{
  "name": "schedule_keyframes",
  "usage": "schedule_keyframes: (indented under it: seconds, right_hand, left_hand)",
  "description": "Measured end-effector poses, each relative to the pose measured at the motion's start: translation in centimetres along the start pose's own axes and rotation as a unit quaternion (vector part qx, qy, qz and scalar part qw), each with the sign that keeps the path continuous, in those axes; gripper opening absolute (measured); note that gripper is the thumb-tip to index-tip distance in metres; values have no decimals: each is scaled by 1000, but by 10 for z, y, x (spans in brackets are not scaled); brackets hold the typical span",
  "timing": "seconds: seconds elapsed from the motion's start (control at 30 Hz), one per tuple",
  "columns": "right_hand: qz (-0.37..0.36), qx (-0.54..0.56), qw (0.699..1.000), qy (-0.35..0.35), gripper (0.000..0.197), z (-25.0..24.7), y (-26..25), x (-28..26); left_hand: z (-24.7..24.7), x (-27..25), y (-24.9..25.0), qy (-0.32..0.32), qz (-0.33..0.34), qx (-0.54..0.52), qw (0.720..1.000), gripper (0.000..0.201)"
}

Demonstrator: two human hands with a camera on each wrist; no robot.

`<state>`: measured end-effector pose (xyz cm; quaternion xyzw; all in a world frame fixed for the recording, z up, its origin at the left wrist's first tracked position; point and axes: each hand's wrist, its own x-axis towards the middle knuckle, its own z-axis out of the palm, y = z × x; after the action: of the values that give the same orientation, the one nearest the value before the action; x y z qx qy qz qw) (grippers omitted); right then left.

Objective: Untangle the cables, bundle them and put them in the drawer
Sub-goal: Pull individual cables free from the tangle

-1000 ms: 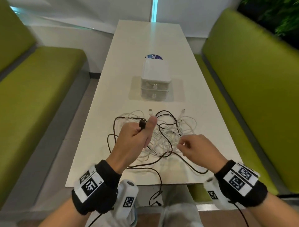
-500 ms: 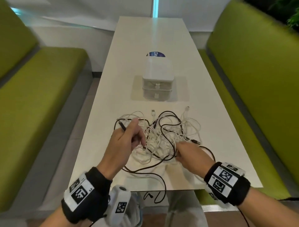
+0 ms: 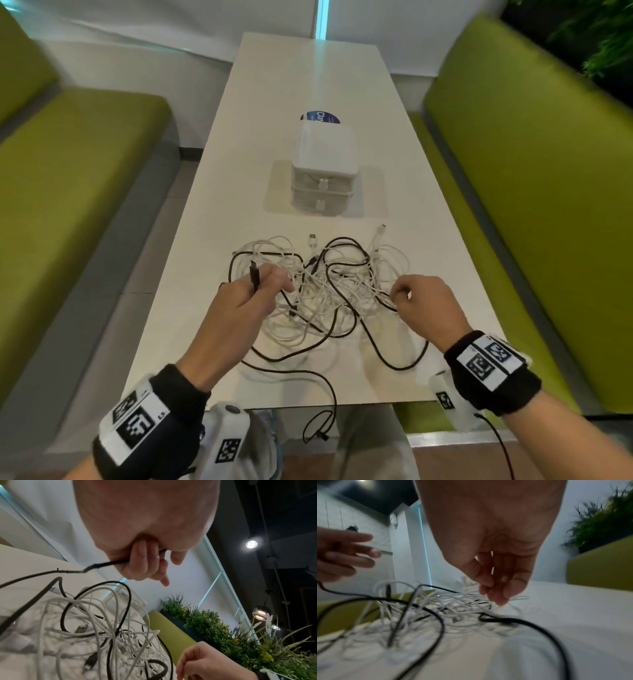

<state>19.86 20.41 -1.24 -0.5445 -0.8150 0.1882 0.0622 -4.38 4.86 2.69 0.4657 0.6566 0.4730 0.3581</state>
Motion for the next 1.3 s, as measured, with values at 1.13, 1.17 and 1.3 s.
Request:
schedule_keyframes:
  seconds: [1.13,1.17,1.3]
  right_hand:
    - [-144,275,945,102,45,-26,-26,-21]
    - [-156,294,938,93,45,-29,-36,-24]
    - [-186,381,904,47,42,-30,-72,-31]
  left_hand:
    - [38,2,18,-49,48,72,995,42]
    - [42,6,19,-45,61,92,993,39]
    - [59,18,16,-73,115,120,983,52]
